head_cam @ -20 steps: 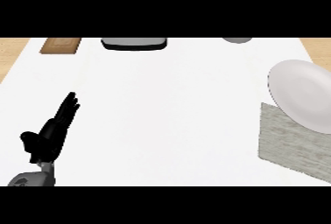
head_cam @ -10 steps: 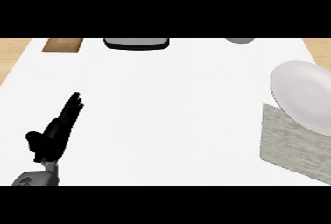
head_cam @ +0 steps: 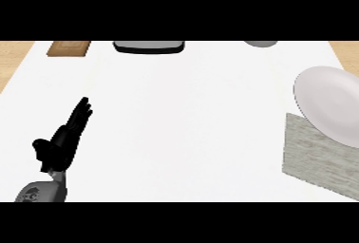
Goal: Pick the bell pepper from the placemat and place it in the plate
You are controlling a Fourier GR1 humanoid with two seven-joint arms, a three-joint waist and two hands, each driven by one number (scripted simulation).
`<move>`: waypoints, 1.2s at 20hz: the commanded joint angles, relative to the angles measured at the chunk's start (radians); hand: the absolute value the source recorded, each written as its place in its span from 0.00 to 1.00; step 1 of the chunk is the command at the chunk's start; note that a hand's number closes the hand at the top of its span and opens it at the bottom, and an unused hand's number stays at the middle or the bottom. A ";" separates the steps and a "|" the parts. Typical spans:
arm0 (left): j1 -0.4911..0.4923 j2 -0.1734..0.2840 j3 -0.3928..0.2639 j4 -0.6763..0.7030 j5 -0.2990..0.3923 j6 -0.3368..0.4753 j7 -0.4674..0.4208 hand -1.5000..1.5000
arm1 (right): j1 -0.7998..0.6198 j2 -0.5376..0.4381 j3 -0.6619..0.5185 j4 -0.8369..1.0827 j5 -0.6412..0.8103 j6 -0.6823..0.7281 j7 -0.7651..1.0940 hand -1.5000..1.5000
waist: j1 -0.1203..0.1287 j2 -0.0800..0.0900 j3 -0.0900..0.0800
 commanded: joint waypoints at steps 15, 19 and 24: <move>0.013 0.005 0.031 0.021 0.001 -0.026 -0.033 0.50 | -0.218 0.063 -0.218 0.353 -0.170 -0.111 -0.020 0.00 | 0.003 0.006 0.002; 0.023 -0.008 0.016 -0.021 0.004 -0.024 0.000 0.50 | -0.194 0.018 -0.347 0.361 -0.302 -0.058 -0.084 0.00 | -0.003 0.005 0.003; 0.013 0.008 0.039 -0.019 0.009 -0.026 0.015 0.50 | -0.089 -0.036 -0.442 0.408 -0.413 0.110 -0.175 0.00 | -0.010 0.003 0.003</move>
